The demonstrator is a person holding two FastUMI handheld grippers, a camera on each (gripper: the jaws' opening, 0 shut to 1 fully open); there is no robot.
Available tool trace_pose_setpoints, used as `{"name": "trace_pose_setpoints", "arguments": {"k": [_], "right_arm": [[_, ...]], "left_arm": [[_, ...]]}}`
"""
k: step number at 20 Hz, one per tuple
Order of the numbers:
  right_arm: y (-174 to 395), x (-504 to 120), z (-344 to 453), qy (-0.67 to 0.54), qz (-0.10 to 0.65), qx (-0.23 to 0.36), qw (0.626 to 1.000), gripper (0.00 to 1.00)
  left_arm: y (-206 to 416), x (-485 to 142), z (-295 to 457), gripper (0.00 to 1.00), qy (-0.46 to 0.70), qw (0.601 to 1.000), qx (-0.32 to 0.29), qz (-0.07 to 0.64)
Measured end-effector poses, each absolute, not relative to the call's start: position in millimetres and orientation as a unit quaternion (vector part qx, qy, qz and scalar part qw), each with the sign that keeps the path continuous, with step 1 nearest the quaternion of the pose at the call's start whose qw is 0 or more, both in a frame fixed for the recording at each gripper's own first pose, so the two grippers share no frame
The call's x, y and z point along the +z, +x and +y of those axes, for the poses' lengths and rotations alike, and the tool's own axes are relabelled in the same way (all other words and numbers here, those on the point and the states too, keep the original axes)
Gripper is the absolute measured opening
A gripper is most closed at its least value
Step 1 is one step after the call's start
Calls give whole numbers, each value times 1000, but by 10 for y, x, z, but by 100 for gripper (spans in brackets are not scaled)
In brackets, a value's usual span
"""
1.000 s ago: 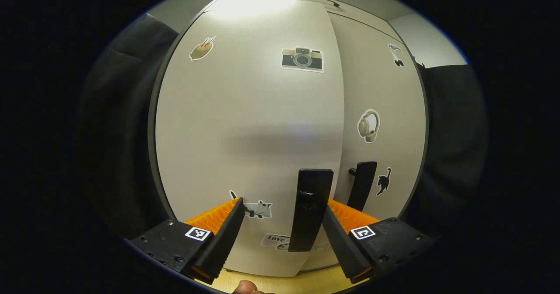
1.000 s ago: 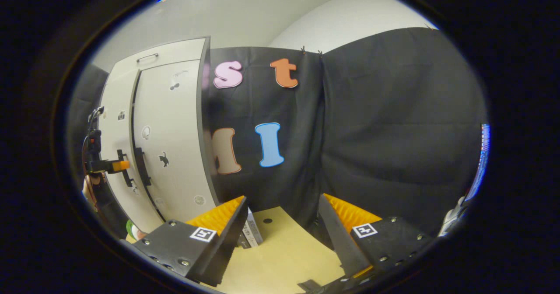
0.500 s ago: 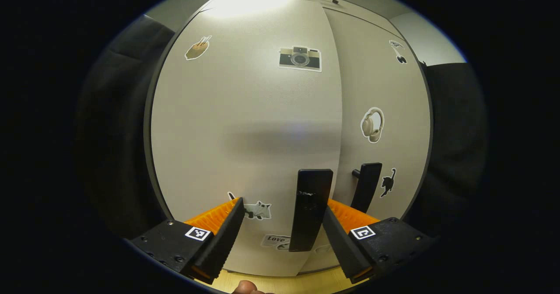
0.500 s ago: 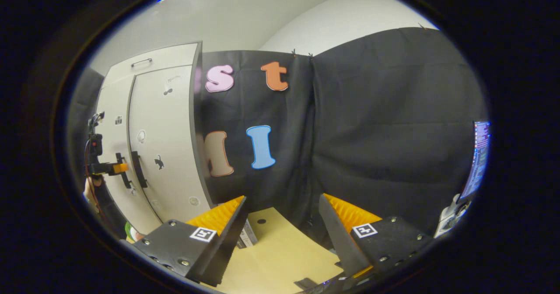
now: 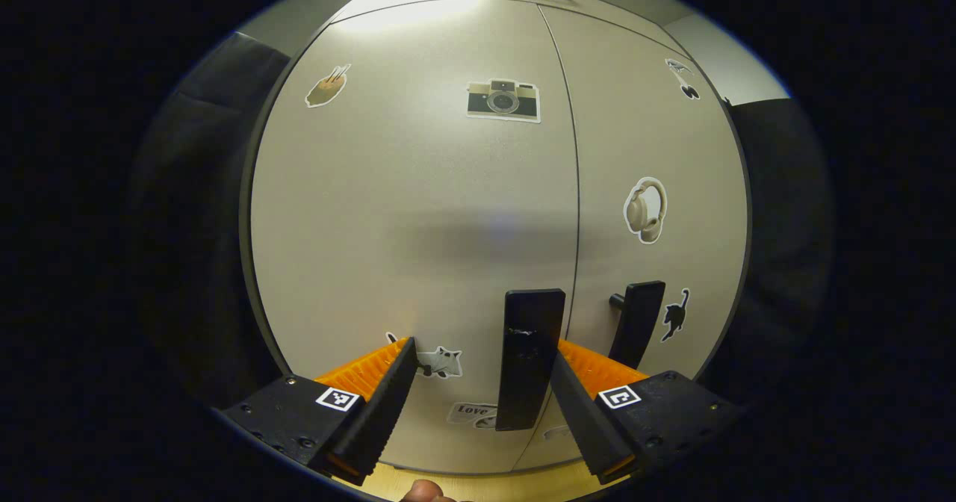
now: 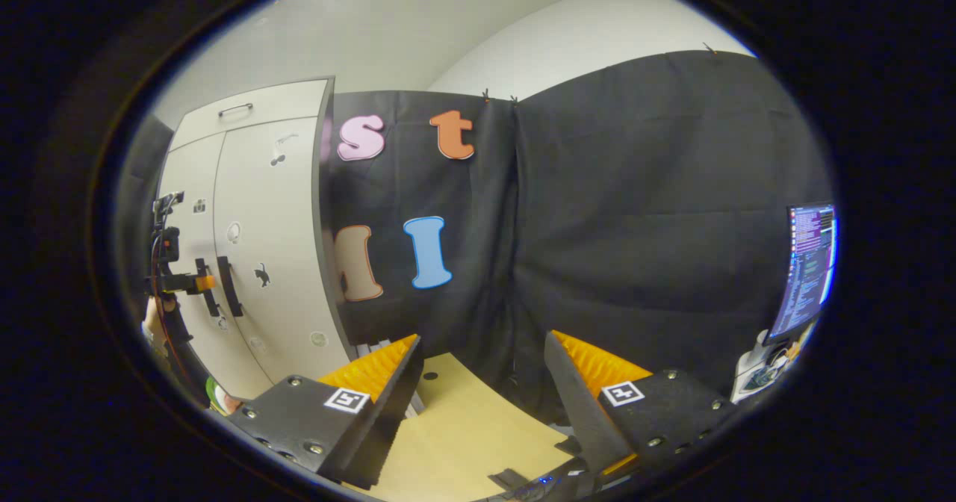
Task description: Grab one shoe with the right hand and put it into the shoe cabinet, grab the other shoe with the left hand and put it into the shoe cabinet; then close the right door with the right hand and the left door with the left hand.
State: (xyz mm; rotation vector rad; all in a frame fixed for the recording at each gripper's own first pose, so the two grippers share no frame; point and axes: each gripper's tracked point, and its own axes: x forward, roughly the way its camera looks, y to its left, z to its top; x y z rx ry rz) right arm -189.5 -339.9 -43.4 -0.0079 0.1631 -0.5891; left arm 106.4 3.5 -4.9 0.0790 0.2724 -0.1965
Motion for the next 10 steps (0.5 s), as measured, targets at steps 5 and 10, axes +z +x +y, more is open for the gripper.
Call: {"name": "trace_pose_setpoints", "arguments": {"k": [5, 10], "right_arm": [[-1990, -464, -3387, -7, 87, -298, 951, 97], [-1984, -428, -3277, -14, 92, -283, 955, 97]], "left_arm": [[1088, -77, 37, 100, 42, 986, -89, 135], [1050, -83, 44, 100, 62, 985, -80, 137]]}}
